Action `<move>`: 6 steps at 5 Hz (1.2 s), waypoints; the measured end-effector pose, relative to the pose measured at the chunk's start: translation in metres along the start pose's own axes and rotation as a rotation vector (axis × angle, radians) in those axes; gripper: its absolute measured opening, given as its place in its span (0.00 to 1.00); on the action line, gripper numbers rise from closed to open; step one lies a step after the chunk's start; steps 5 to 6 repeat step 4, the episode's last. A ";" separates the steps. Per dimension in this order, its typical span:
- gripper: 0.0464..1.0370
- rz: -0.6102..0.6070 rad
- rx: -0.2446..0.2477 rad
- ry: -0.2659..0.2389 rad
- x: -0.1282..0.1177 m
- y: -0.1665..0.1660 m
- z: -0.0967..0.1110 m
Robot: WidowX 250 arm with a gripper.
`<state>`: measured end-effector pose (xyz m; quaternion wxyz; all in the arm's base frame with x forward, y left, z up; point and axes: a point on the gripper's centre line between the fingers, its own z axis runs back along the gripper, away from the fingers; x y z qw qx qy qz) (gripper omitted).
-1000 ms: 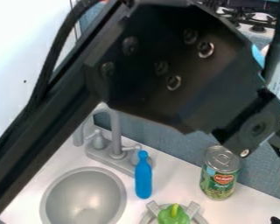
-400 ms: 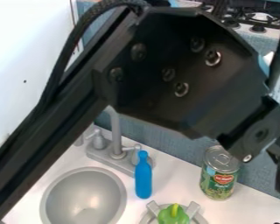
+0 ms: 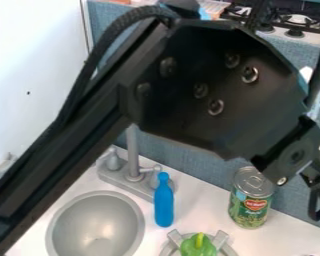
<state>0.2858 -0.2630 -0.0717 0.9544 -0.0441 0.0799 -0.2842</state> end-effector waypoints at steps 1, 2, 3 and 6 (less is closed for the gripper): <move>0.96 0.052 0.031 -0.032 -0.007 0.003 0.021; 0.96 0.119 0.021 -0.113 -0.023 0.000 0.055; 0.96 0.244 -0.033 -0.195 -0.060 -0.005 0.096; 0.96 0.339 0.022 -0.196 -0.087 0.012 0.119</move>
